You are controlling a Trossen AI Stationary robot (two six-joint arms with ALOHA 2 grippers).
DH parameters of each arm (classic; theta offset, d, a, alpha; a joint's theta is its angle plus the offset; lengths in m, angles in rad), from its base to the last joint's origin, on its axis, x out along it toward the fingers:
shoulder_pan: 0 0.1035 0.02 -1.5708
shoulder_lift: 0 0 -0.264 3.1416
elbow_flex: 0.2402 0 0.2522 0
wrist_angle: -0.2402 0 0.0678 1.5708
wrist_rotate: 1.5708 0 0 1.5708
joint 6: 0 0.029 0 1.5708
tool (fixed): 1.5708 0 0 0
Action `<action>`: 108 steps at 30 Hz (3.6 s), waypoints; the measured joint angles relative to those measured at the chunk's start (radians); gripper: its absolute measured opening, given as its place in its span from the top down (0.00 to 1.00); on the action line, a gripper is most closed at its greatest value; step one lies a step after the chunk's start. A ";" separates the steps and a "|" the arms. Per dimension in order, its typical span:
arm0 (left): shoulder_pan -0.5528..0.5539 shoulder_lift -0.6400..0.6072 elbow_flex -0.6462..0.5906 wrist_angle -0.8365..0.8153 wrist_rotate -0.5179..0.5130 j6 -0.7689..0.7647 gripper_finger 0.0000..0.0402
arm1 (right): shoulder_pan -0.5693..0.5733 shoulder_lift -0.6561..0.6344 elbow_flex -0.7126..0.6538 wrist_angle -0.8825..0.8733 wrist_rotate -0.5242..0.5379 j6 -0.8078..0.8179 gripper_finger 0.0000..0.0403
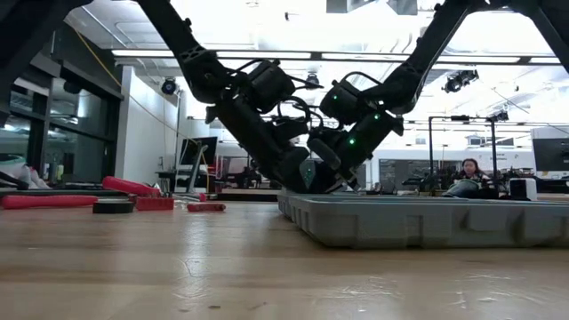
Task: Prefit tool cases
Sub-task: Remove the orange hex key set from the gray tool case
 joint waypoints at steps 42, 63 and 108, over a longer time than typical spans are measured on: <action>0.004 -0.055 0.000 -0.111 0.023 0.001 0.75 | 0.000 0.002 -0.001 -0.026 0.001 0.007 1.00; 0.013 0.019 0.000 -0.023 -0.068 0.004 0.75 | 0.000 0.002 -0.001 -0.028 0.003 0.008 1.00; 0.107 0.019 -0.007 -0.071 0.061 -0.053 0.75 | 0.000 0.002 -0.002 -0.046 0.001 0.012 1.00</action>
